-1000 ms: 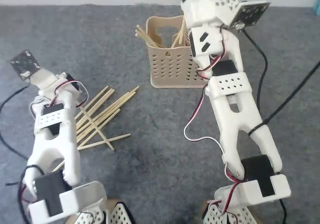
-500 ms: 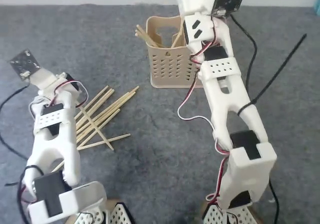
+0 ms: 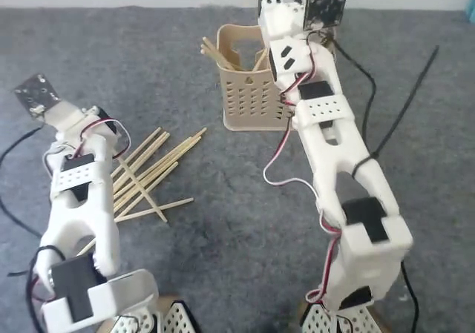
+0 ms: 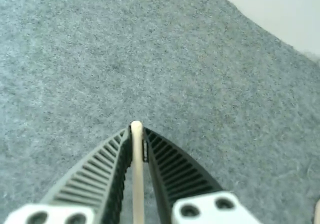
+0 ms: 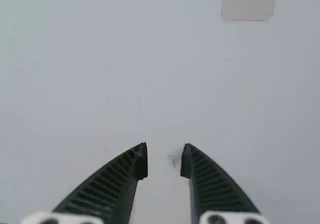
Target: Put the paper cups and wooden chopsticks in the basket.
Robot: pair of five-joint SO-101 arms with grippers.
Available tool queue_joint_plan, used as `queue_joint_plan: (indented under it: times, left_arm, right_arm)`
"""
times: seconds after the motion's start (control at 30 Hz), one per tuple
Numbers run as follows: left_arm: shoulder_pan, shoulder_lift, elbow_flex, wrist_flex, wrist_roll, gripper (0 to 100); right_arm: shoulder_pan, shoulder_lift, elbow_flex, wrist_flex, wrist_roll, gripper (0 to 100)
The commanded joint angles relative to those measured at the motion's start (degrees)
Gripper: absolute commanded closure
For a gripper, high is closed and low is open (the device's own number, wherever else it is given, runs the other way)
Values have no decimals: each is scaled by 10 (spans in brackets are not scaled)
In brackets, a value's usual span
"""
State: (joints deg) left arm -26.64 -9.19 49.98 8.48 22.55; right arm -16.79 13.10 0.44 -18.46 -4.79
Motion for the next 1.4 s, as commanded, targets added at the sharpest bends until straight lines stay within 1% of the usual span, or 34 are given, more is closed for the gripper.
queue_joint_plan:
  times: [0.0,0.13,0.33,0.4,0.53,0.57,0.67,0.7,0.77,0.87,0.97,1.07,1.2,1.3,1.37]
  left_arm:
    - [7,-2,-4,-17,-18,988]
    - [7,-2,-4,-17,-19,988]
    - [7,-2,-4,-17,-19,988]
    - [7,-2,-4,-17,-18,988]
    - [7,-6,-4,-16,-17,988]
    - [6,-7,-3,-15,-17,988]
    - [0,-7,-7,-14,-15,988]
    - [-5,-8,-9,-14,-11,988]
    - [-20,-16,-20,-10,22,988]
    - [-46,-63,-42,40,44,988]
    - [-42,-141,-54,98,45,988]
    - [-8,-233,-65,151,42,988]
    - [59,-351,-93,195,41,988]
    - [110,-413,-145,213,36,988]
    - [144,-431,-194,211,5,988]
  right_arm:
    - [-3,-133,18,55,3,840]
    - [-1,-262,91,139,-3,840]
    - [26,-513,285,283,-122,843]
    - [38,-595,354,320,-139,874]
    - [53,-727,490,340,-141,984]
    - [58,-752,521,340,-142,996]
    - [58,-809,612,345,-143,987]
    - [58,-823,642,345,-143,992]
    - [58,-836,700,345,-143,991]
    - [48,-830,777,345,-142,991]
    - [30,-820,825,345,-140,991]
    - [15,-808,847,345,-140,991]
    - [1,-790,861,340,-140,991]
    - [4,-778,860,340,-132,991]
    - [4,-772,860,339,-109,991]
